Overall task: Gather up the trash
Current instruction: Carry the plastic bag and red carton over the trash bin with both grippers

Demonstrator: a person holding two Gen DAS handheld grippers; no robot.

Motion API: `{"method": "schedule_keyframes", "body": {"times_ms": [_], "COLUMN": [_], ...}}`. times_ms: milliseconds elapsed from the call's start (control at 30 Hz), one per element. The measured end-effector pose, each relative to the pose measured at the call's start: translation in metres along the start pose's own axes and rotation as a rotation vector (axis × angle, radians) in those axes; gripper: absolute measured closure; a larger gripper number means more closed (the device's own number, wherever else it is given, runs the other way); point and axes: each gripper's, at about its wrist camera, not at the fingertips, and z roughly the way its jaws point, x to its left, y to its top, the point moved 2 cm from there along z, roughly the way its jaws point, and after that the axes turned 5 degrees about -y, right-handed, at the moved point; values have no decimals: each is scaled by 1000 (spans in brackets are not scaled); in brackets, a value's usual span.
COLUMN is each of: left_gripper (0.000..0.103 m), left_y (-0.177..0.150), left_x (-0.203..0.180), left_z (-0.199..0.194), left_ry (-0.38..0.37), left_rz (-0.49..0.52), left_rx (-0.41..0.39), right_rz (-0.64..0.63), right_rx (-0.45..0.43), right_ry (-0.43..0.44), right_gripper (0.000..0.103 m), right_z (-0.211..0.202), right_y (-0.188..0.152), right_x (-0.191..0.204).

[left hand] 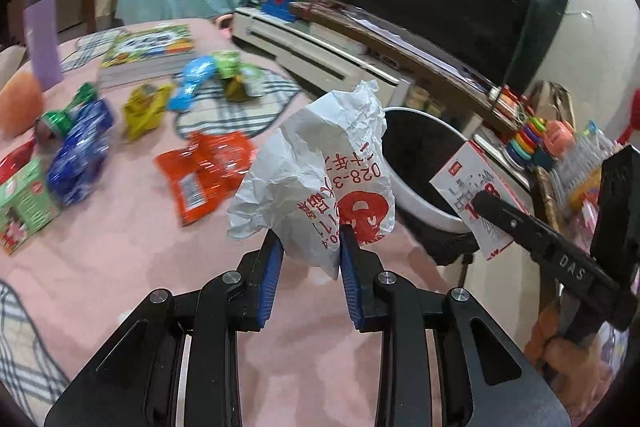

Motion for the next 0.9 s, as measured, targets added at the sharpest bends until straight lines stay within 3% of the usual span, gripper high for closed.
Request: {"method": "schedule_keyframes", "body": {"times_ms": [400, 900], "left_gripper": [76, 76], "left_y": [30, 51], "left_x": [-51, -77], "left_z": [33, 68], "left_ry": [-43, -70], "left_rz": [94, 132], "left_rx": [31, 69], "right_rz": [34, 42], "right_rx": [-22, -2], "right_ry": [-100, -146], "right_gripper": [70, 70], "right_z": [-7, 6], "right_y": [19, 36], "right_x": [-46, -74]}}
